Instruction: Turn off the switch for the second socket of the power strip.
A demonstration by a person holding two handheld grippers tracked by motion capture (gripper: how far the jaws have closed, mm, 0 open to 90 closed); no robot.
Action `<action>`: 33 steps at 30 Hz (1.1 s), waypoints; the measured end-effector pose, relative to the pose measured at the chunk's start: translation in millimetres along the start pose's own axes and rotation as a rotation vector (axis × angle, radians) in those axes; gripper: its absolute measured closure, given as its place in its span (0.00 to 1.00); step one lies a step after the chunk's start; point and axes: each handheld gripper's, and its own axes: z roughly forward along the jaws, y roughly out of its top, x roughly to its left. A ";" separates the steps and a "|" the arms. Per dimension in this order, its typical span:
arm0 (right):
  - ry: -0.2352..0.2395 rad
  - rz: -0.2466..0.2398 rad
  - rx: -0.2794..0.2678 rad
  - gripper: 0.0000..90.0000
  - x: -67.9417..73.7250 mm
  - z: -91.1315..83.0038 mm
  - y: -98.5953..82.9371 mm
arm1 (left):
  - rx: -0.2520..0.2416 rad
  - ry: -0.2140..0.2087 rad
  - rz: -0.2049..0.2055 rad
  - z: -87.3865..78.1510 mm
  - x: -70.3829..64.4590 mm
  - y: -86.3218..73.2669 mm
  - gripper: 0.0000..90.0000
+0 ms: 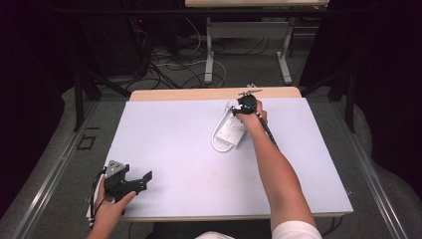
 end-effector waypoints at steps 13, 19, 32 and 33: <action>0.004 -0.035 0.001 0.39 7.9 -15.5 -4.4 | 0.001 -0.004 0.002 1.8 -1.6 1.0 0.05; 0.018 -0.063 -0.012 0.37 2.8 -27.7 -7.0 | 0.001 -0.002 0.008 2.6 -1.5 1.2 0.05; 0.068 -0.099 -0.008 0.30 -3.5 -65.1 -10.0 | 0.004 0.000 0.009 3.8 -2.5 1.4 0.05; 0.074 -0.103 -0.021 0.29 -3.5 -68.3 -10.8 | 0.005 0.000 0.009 3.8 -2.6 1.4 0.05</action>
